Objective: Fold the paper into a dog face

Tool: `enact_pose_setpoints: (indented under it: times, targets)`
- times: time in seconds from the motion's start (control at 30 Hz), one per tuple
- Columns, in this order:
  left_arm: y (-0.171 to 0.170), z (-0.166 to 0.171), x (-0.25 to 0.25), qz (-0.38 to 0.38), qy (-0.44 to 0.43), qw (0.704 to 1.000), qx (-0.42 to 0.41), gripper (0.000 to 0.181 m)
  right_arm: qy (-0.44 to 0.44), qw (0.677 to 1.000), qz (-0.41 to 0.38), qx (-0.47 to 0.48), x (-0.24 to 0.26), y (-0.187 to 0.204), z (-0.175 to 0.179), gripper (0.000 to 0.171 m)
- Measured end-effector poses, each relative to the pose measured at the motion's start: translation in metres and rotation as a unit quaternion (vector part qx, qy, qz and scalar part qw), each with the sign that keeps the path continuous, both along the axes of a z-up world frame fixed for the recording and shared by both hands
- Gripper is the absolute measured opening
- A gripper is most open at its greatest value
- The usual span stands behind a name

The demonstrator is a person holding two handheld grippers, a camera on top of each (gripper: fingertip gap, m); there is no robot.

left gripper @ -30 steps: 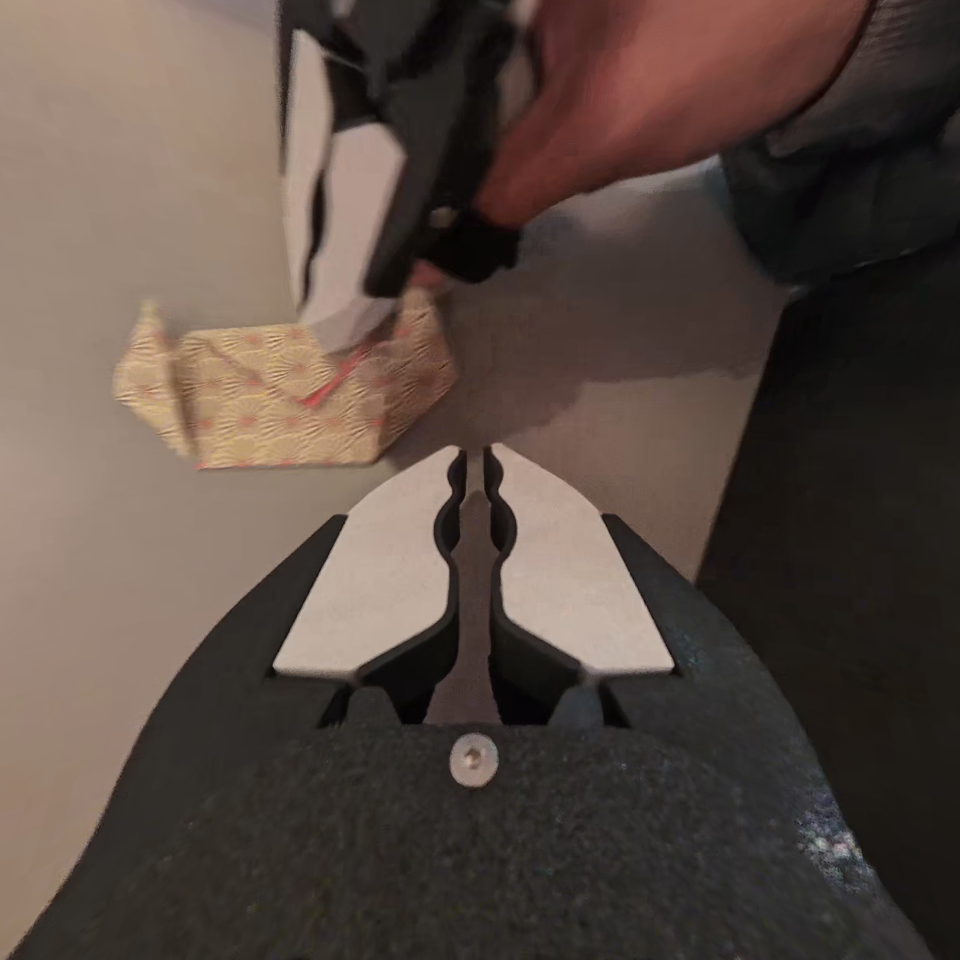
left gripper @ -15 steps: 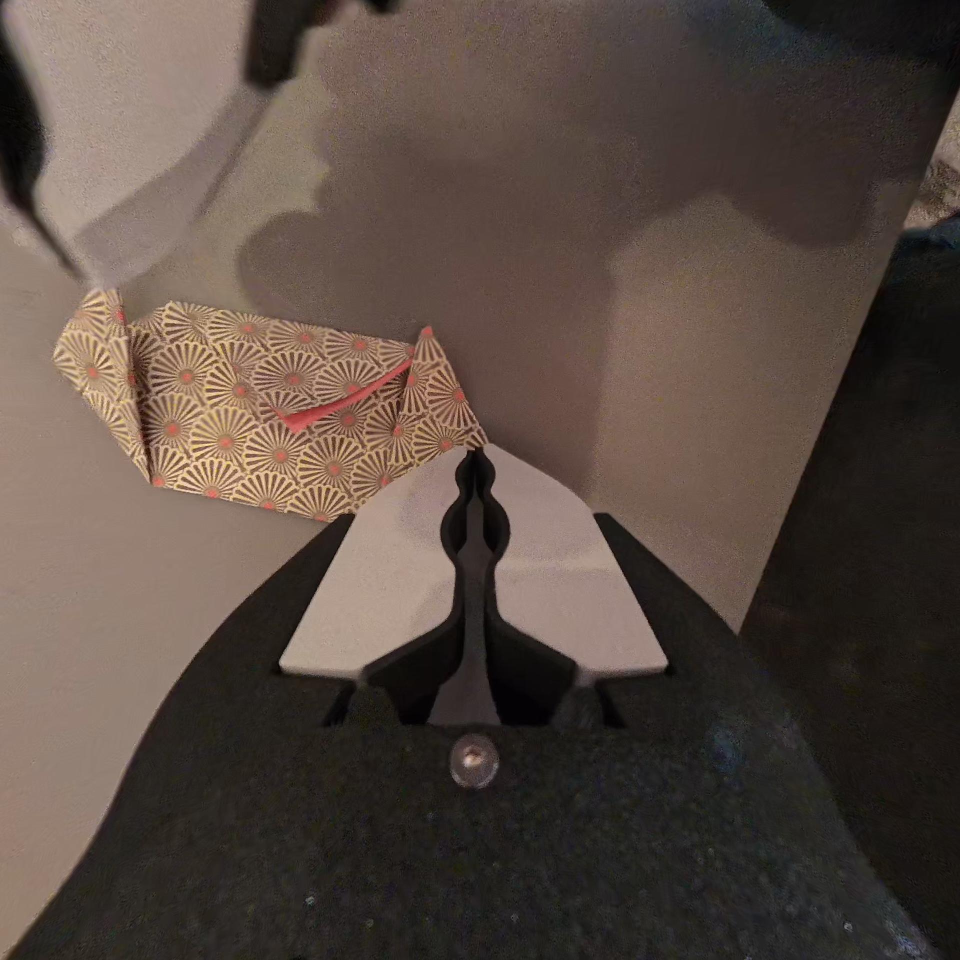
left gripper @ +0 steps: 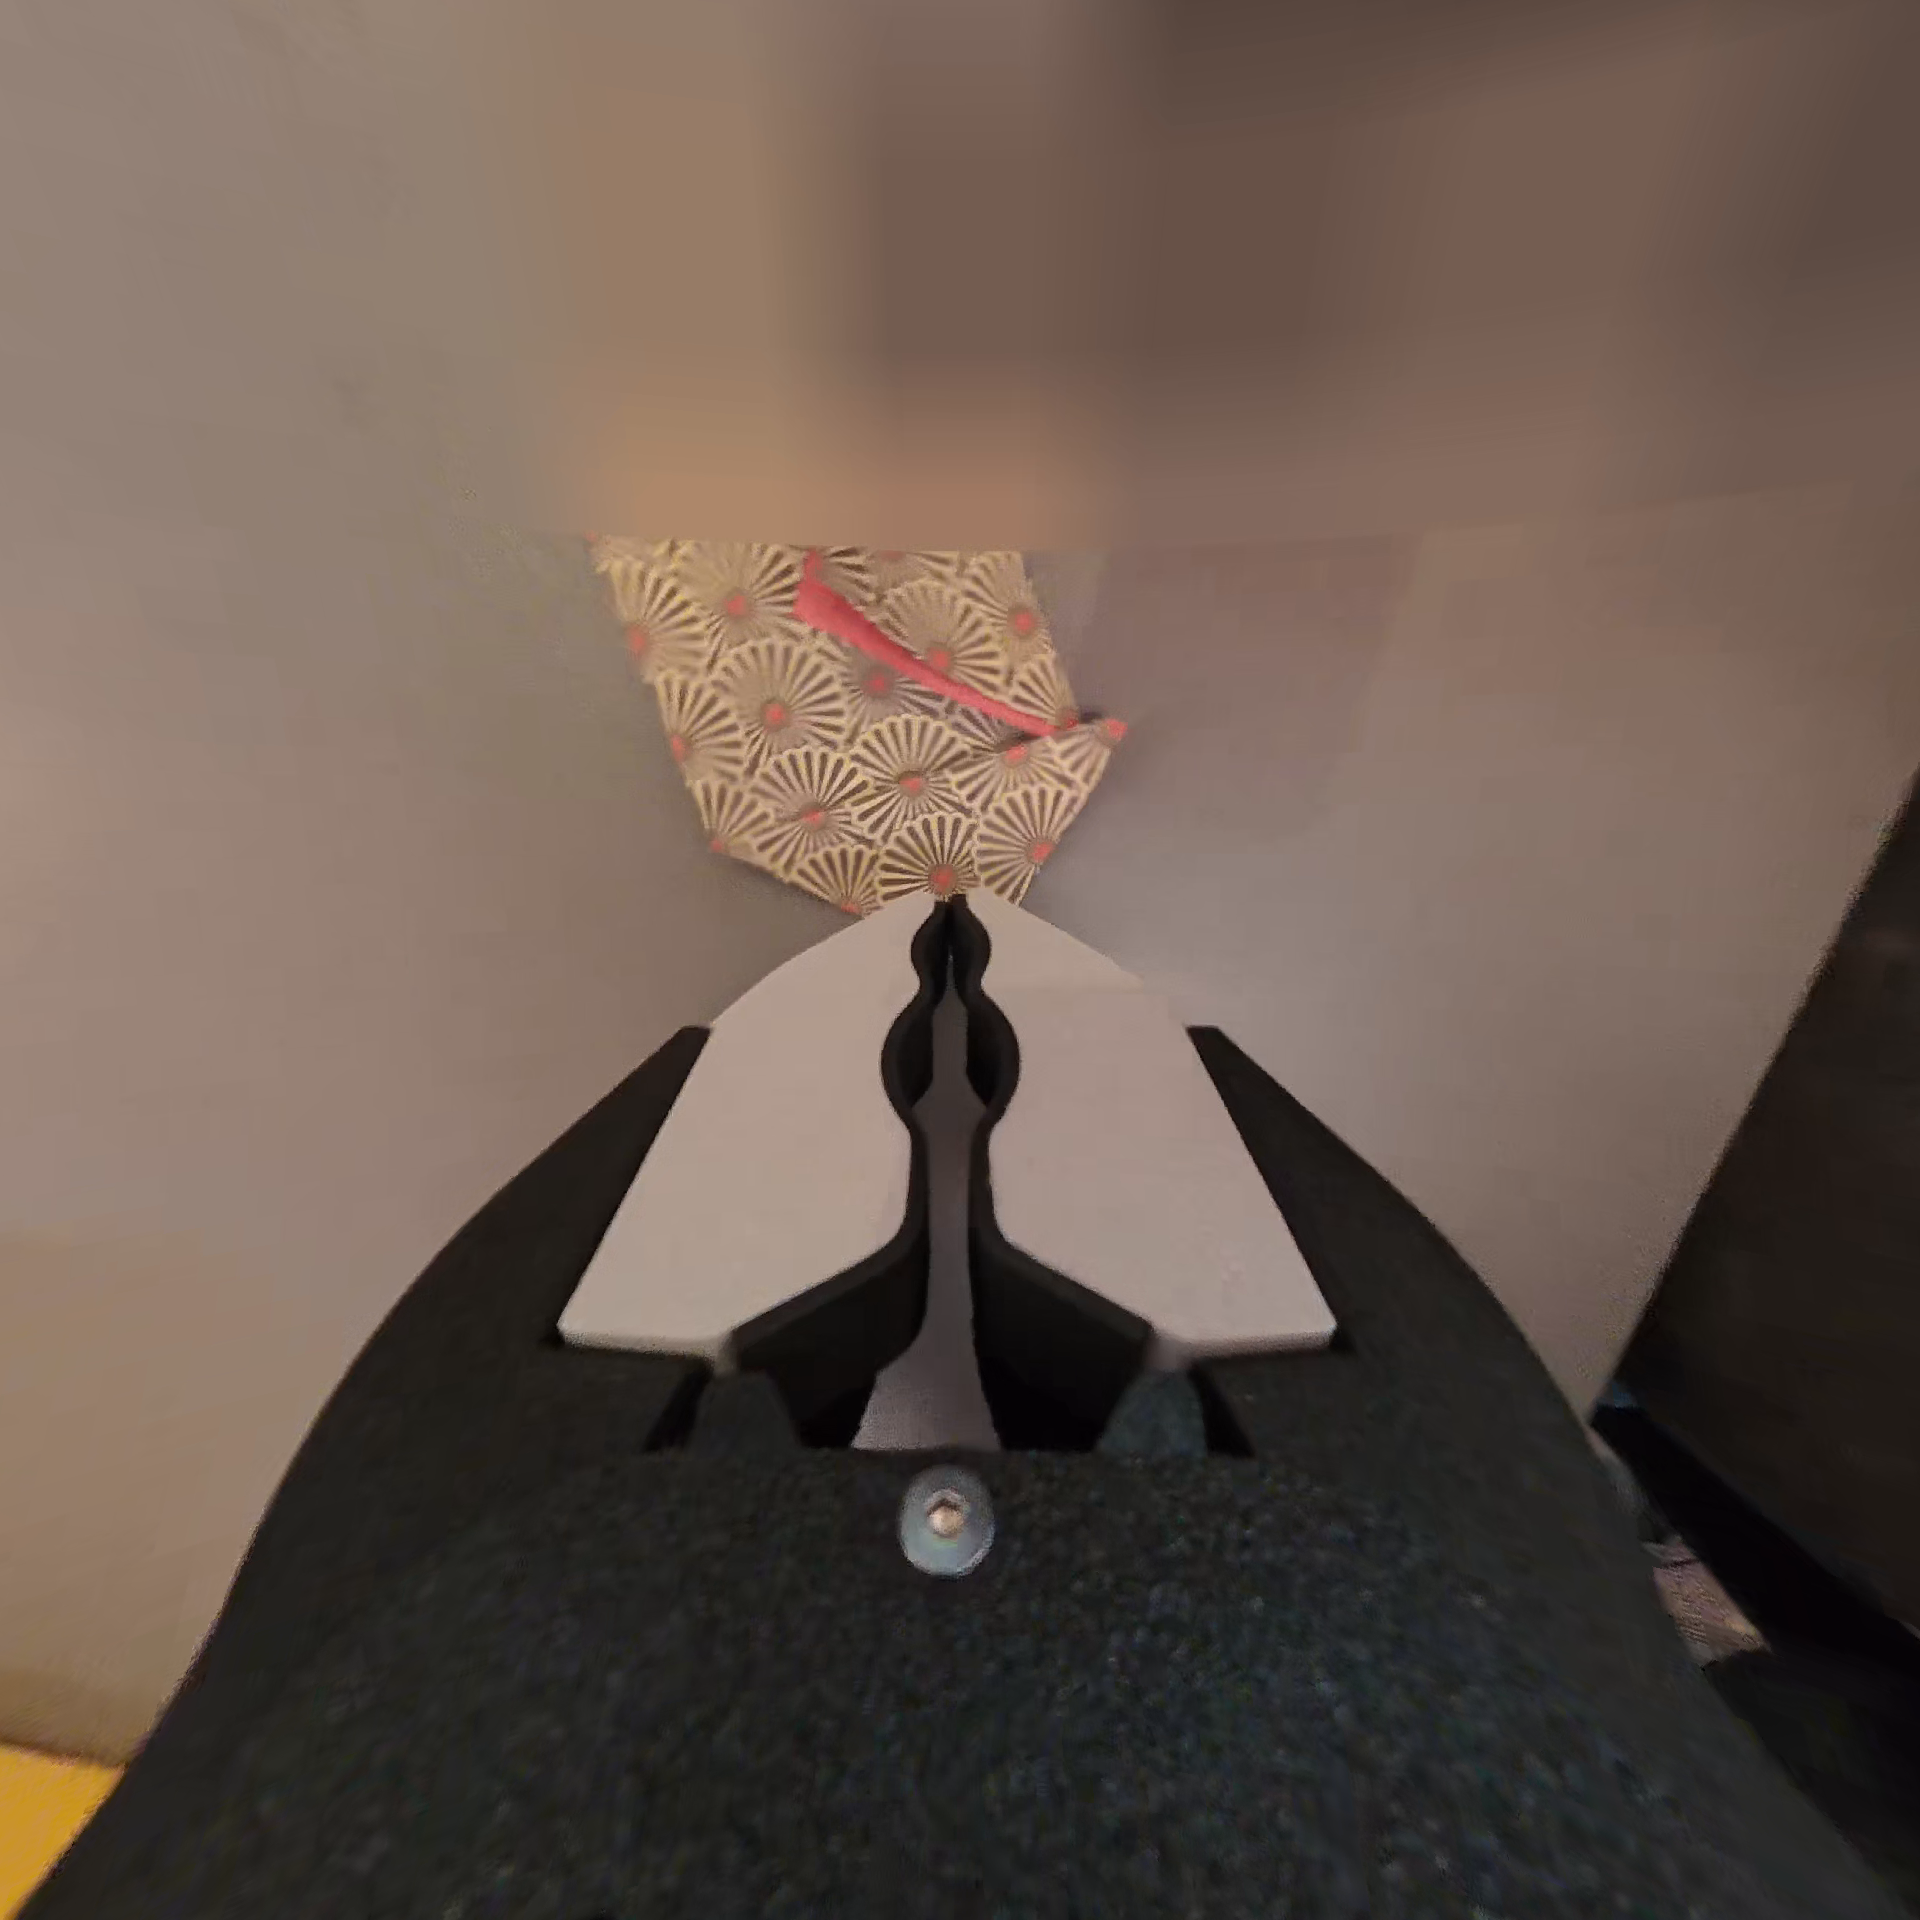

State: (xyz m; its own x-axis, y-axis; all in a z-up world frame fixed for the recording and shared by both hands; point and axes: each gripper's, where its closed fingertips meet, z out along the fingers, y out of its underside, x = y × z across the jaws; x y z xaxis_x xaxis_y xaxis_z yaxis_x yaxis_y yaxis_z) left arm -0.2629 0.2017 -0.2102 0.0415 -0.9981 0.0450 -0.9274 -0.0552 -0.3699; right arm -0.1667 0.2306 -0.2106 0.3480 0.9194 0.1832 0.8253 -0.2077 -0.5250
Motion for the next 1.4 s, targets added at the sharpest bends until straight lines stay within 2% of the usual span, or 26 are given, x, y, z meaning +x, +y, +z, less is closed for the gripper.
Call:
enact_pose_setpoints:
  times: [0.13, 0.2, 0.33, 0.5, 0.8, 1.27, 1.4]
  targets:
    - [0.014, 0.002, 0.006, 0.0, 0.014, 0.999, 0.032, 0.002, 0.023, 0.992, -0.126, -0.014, 0.017, -0.02, 0.0, 0.0]
    - [0.014, 0.008, 0.013, 0.003, -0.006, 0.999, 0.042, 0.002, 0.039, 0.984, -0.171, -0.022, 0.024, -0.03, -0.001, 0.0]
    - [0.002, 0.011, 0.03, 0.01, -0.059, 0.997, 0.045, 0.002, 0.071, 0.97, -0.23, -0.043, 0.031, -0.043, 0.0, 0.0]
    - [-0.015, 0.0, 0.043, -0.004, -0.068, 0.996, 0.058, 0.005, 0.103, 0.954, -0.272, -0.074, 0.037, -0.057, 0.0, 0.0]
    - [-0.024, 0.0, 0.05, -0.002, -0.064, 0.997, 0.048, 0.005, 0.166, 0.94, -0.283, -0.09, 0.036, -0.074, 0.001, 0.0]
    - [-0.028, 0.0, 0.046, 0.03, -0.089, 0.994, 0.06, 0.007, 0.162, 0.96, -0.218, -0.063, 0.034, -0.086, 0.002, 0.0]
    - [-0.027, 0.009, 0.042, 0.05, -0.104, 0.991, 0.063, 0.02, 0.188, 0.958, -0.208, -0.052, 0.033, -0.087, 0.015, 0.0]
